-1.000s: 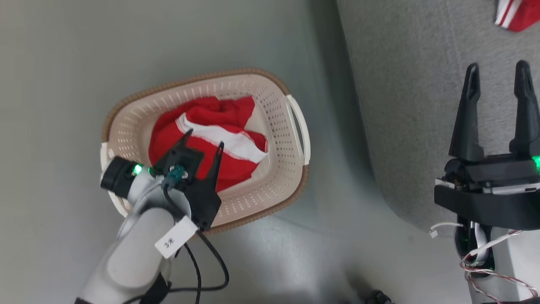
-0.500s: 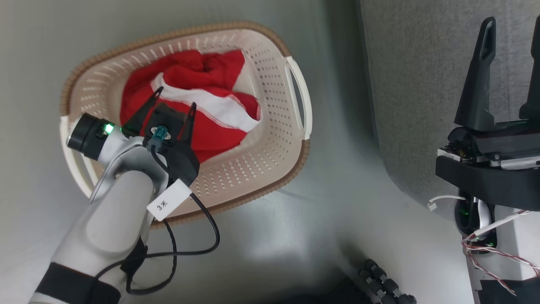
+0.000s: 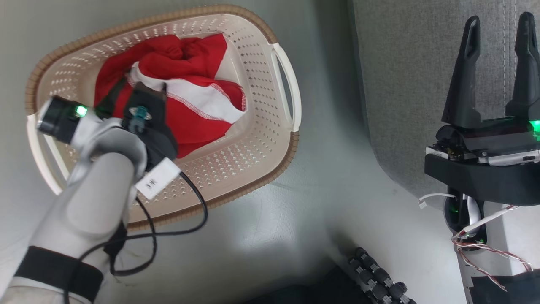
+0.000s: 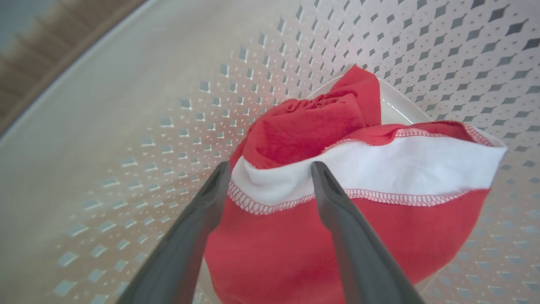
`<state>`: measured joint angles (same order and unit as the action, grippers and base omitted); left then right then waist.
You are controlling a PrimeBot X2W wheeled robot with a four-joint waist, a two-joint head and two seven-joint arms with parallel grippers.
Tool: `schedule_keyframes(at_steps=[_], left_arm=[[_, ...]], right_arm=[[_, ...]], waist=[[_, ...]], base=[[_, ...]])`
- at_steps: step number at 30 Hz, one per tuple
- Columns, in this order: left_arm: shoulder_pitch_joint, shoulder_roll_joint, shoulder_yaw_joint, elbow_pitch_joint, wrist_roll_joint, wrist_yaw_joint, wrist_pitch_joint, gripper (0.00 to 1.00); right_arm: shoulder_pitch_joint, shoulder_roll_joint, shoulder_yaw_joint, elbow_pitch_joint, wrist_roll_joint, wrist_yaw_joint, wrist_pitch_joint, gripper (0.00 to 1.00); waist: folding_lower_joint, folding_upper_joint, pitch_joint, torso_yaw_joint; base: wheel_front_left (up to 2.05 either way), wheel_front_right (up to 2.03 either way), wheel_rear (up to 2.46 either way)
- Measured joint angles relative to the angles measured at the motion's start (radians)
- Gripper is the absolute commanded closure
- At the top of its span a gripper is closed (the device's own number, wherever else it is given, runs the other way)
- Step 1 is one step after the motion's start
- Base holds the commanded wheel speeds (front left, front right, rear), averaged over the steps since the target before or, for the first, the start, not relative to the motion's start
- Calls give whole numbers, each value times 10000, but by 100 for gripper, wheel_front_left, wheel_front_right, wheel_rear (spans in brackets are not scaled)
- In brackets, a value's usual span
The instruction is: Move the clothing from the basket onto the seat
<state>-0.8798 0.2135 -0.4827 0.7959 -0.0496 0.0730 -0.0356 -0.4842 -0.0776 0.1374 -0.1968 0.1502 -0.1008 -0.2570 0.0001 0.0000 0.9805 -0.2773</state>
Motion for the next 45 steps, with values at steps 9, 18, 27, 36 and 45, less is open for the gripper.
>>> schedule_keyframes(at_steps=[9, 18, 27, 36, 45], left_arm=[[-391, 107, 98, 472, 92, 144, 125, 0], [-627, 59, 73, 951, 209, 236, 165, 82], [-620, -366, -209, 1116, 362, 205, -148, 100], [-66, -1028, -481, 1164, 201, -142, -965, 100], [465, -1346, -514, 702, -253, -702, -1858, 100]], right_arm=[[-61, 73, 104, 109, 4, 31, 0, 0], [-95, 127, 163, 255, 6, 40, 2, 0], [-181, 144, 121, 694, 21, 44, 0, 0], [-281, 155, 96, 1475, 33, 130, 0, 0], [-312, -42, 15, 2247, -23, 316, 2, 0]], waist=[[0, 0, 231, -259], [0, 0, 305, -401], [-1, 0, 116, -384], [-2, 0, -491, -181], [-3, 1, -1448, 234]], base=[[0, 0, 0], [0, 0, 0], [0, 0, 0], [0, 0, 0], [0, 0, 0]])
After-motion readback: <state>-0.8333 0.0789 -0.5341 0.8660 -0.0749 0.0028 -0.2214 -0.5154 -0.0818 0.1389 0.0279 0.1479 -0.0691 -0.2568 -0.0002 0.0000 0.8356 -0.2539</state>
